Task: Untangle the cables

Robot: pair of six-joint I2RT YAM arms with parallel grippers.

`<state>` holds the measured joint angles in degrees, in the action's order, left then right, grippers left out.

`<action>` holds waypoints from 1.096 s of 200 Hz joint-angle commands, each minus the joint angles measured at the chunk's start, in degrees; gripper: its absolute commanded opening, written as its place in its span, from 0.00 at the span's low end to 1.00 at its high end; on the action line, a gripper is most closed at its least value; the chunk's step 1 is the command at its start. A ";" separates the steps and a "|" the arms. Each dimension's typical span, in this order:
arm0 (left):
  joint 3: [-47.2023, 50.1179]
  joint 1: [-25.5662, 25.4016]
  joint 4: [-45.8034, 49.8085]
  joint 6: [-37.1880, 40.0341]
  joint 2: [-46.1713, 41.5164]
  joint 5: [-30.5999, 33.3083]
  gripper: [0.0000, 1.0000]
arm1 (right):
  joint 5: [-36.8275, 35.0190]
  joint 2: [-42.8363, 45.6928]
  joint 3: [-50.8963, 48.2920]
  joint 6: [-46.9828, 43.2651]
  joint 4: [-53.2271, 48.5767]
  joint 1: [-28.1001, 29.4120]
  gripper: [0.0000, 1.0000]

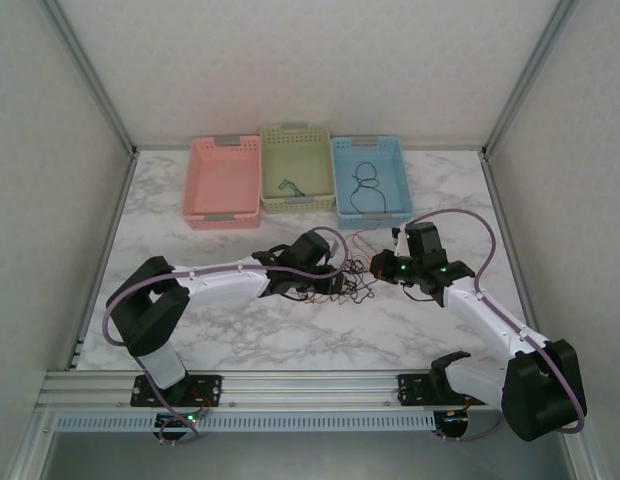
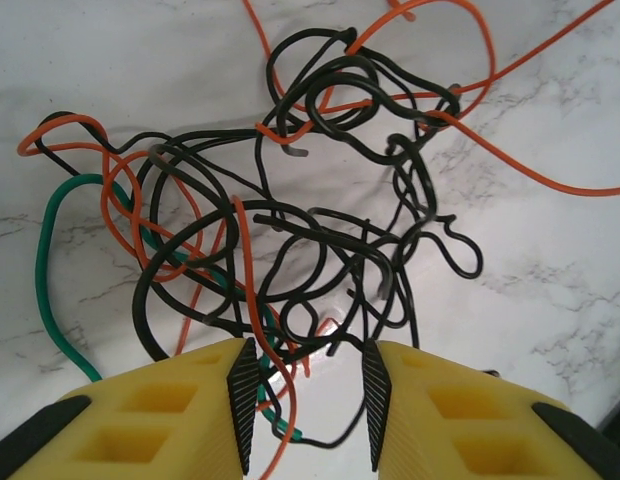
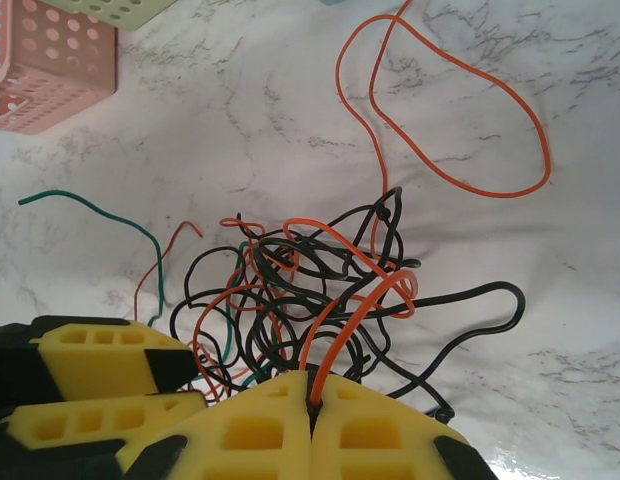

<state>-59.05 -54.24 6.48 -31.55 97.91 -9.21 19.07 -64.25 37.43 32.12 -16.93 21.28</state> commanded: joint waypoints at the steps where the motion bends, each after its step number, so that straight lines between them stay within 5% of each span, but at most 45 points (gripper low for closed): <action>1: -1.60 -0.41 1.19 -0.53 1.90 1.42 0.35 | -0.44 -0.24 -0.34 -0.17 0.01 0.56 0.00; 68: -1.69 -0.48 0.86 -1.06 2.77 1.56 0.23 | -0.33 -0.25 -0.26 -0.35 -0.17 0.52 0.00; 111: -0.19 -0.43 1.14 -1.32 0.44 2.47 0.00 | -1.26 0.24 -0.03 -0.73 -0.78 0.55 0.00; 139: 1.94 -0.26 2.53 -1.08 -3.81 4.05 0.00 | -2.56 0.62 -0.25 -0.89 -1.02 0.54 0.00; 179: 6.75 2.73 8.78 -1.91 -18.50 8.31 0.00 | -6.69 1.45 -0.52 -0.92 -2.26 0.52 0.00; 219: 10.30 11.67 20.74 -2.66 -38.83 10.48 0.00 | -10.49 1.45 -0.93 -0.74 -2.75 0.46 0.00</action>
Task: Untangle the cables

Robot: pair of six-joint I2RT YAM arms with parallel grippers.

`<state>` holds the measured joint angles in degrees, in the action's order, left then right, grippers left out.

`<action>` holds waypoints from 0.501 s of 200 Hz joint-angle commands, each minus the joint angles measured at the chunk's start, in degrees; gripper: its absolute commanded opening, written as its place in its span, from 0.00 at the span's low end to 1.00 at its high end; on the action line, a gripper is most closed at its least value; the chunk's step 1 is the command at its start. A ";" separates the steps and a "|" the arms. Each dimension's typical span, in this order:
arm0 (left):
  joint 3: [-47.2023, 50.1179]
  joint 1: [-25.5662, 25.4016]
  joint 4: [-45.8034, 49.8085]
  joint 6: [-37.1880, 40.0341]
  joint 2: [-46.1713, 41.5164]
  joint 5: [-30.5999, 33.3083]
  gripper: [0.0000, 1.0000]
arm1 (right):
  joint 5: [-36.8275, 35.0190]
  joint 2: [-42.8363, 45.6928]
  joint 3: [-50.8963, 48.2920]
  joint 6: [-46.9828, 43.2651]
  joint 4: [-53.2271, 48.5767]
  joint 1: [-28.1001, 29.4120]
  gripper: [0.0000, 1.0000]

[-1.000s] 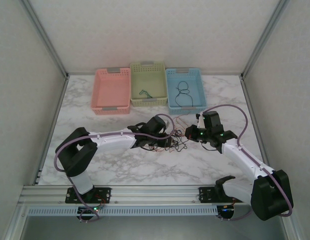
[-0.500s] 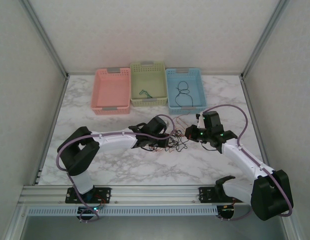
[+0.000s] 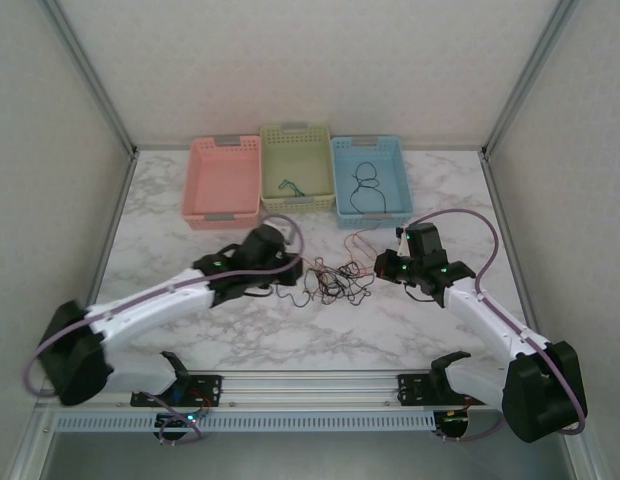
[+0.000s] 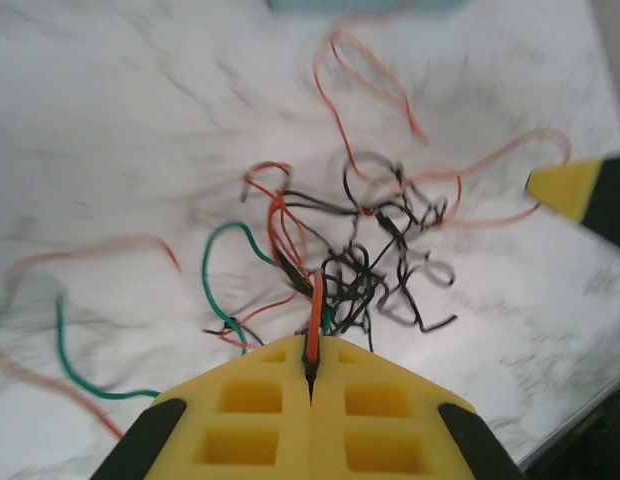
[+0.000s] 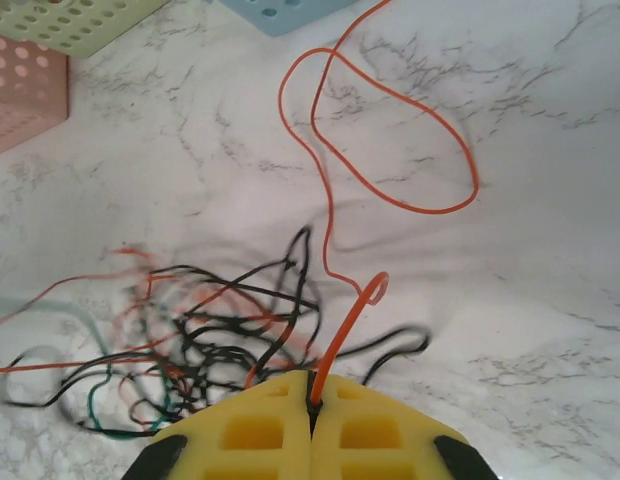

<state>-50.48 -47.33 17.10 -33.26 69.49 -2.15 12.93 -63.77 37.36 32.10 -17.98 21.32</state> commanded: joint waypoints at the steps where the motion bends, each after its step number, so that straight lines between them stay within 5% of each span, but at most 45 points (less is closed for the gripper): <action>1: 1.76 5.09 10.48 -0.95 -10.91 3.49 0.00 | -4.46 0.99 -0.88 -0.67 -1.71 0.40 0.00; 42: 0.16 13.11 23.19 0.03 -25.80 6.65 0.00 | -8.29 0.31 -2.76 1.51 -1.93 -2.20 0.00; 100: -5.01 16.73 32.33 -0.05 -31.18 14.23 0.00 | -10.58 0.09 -4.64 3.81 -4.65 -9.71 0.00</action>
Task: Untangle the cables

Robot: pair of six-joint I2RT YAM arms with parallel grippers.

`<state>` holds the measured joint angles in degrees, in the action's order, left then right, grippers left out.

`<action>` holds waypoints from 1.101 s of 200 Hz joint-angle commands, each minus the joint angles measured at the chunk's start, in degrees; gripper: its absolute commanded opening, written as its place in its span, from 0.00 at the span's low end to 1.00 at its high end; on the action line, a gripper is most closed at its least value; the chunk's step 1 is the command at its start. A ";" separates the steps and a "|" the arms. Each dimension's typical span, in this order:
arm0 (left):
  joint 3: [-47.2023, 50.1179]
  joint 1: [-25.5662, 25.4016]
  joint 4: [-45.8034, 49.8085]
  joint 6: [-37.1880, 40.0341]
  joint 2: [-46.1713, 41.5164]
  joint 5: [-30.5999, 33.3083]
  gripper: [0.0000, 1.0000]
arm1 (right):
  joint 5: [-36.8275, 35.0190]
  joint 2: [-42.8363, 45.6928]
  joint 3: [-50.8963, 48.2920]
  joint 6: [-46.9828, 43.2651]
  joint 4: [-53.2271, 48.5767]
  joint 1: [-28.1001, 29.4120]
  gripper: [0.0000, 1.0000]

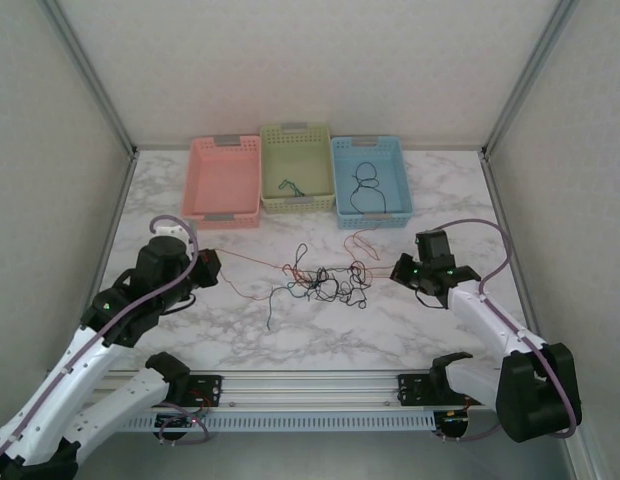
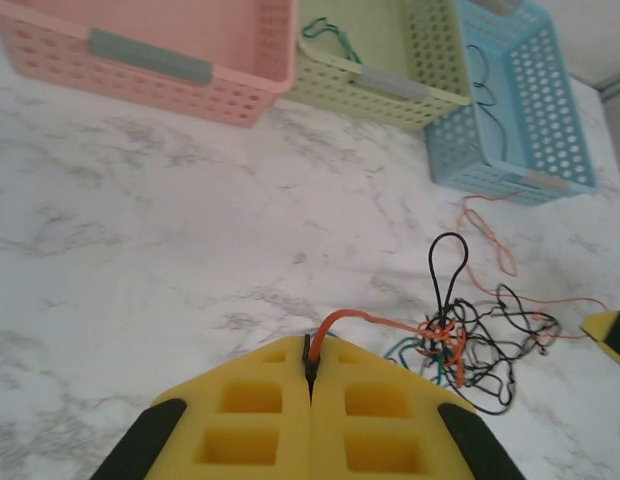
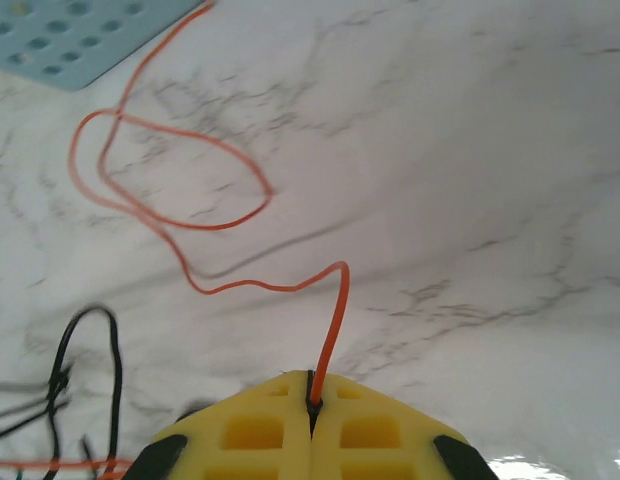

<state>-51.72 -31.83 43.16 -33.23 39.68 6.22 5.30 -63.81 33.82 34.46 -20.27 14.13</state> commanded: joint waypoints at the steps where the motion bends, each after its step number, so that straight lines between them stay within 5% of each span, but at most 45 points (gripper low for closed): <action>1: -3.92 1.29 6.43 0.02 -1.37 6.06 0.00 | -2.98 0.11 -1.20 1.47 -2.42 -2.66 0.00; 59: -17.87 3.42 12.56 4.92 1.78 13.99 0.00 | -3.42 0.18 -2.26 1.86 -2.74 -5.53 0.00; 103: -27.38 3.51 15.21 8.55 4.90 13.66 0.00 | -2.32 1.51 -3.59 1.41 -1.37 -6.65 0.00; 171: -35.25 3.53 15.90 11.13 8.88 9.32 0.00 | -1.37 1.33 -4.19 1.23 -0.18 -7.04 0.00; 220: -31.26 3.53 11.63 9.70 10.96 -4.93 0.00 | 1.21 4.11 -5.23 0.68 1.47 -7.03 0.00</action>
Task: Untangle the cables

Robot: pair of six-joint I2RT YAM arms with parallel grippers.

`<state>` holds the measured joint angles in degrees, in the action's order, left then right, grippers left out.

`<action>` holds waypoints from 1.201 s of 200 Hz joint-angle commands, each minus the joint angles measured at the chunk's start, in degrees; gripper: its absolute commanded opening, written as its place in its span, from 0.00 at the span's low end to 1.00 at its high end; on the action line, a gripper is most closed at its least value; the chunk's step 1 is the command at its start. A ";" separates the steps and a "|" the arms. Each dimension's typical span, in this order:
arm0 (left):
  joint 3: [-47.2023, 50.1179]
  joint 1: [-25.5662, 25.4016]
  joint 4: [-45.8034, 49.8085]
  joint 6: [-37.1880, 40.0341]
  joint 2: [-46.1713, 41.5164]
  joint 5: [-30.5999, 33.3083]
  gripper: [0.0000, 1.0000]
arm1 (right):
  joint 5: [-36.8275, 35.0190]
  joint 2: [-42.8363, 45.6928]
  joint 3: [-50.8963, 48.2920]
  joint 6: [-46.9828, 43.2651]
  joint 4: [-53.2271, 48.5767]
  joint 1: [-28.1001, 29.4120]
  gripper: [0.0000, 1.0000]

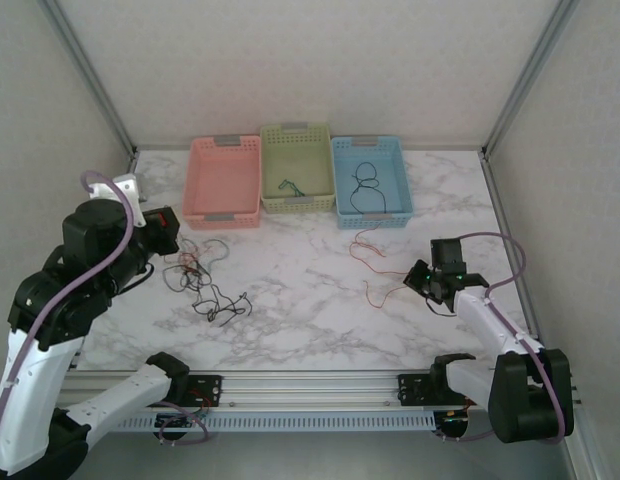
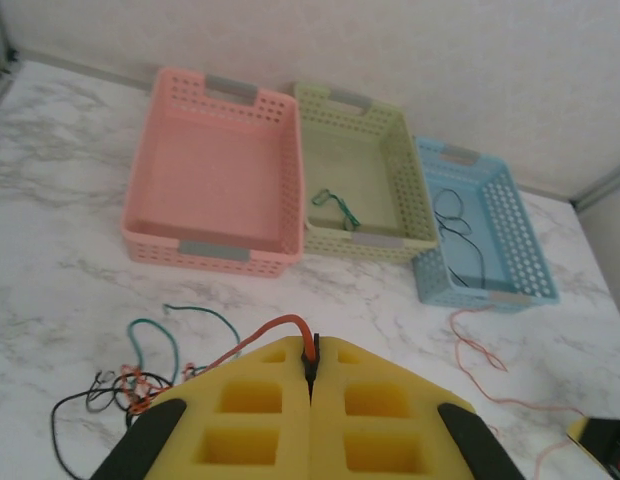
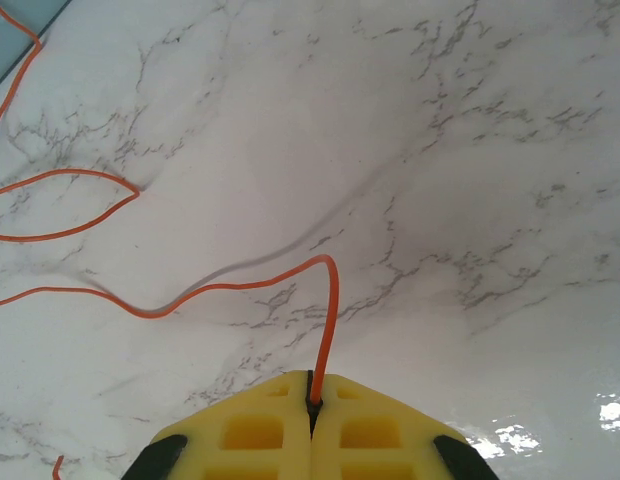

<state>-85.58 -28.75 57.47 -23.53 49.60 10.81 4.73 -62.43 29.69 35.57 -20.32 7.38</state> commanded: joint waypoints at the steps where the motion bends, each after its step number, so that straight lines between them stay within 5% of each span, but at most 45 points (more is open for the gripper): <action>1: 2.78 0.45 -2.83 -0.10 1.11 -9.81 0.00 | 1.82 2.92 -1.16 -0.47 1.56 -0.27 0.00; 44: 13.62 0.45 -7.67 -1.86 2.53 -13.66 0.00 | 11.73 13.26 1.40 -0.20 0.71 -0.25 0.00; 112: 27.30 -0.26 -10.01 -3.64 1.45 -11.48 0.00 | 24.79 19.55 22.74 -0.74 -2.12 2.30 0.00; 240: 22.77 -0.51 0.56 -1.53 -5.44 -1.57 0.00 | 17.45 -22.11 71.41 -6.11 1.04 27.93 0.00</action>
<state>-61.73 -29.15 53.54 -26.13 45.63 5.17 23.79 -78.00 93.71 31.46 -20.67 32.71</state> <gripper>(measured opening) 0.050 0.056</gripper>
